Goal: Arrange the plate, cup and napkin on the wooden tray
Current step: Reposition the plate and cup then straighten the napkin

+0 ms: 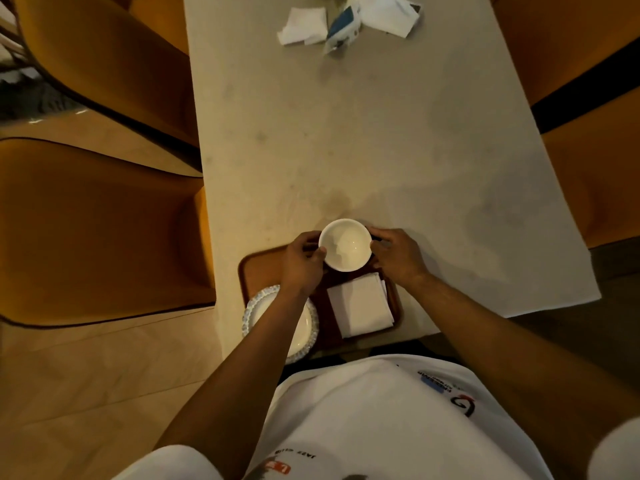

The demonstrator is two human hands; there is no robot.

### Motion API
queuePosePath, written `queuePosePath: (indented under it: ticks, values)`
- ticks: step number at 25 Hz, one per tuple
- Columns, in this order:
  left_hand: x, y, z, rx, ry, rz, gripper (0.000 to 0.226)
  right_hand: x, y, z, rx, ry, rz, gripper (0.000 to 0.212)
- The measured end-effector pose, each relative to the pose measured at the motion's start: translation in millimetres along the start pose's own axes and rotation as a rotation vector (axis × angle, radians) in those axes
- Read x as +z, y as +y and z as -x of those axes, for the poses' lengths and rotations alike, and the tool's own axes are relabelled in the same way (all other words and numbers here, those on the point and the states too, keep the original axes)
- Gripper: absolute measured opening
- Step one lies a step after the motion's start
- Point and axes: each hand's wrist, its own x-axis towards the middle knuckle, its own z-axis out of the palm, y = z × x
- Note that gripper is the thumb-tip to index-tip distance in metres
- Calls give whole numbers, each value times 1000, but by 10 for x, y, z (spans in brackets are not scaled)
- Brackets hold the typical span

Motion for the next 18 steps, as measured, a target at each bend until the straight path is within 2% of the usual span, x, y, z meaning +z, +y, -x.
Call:
queuePosePath:
  ticks: [8, 18]
  values:
    - [-304, -117, 58, -24, 67, -6, 31, 287, -109, -6, -60, -63, -6, 39]
    - [-508, -227, 148, -62, 129, 15, 33, 548, -148, -32, -45, -106, -48, 39]
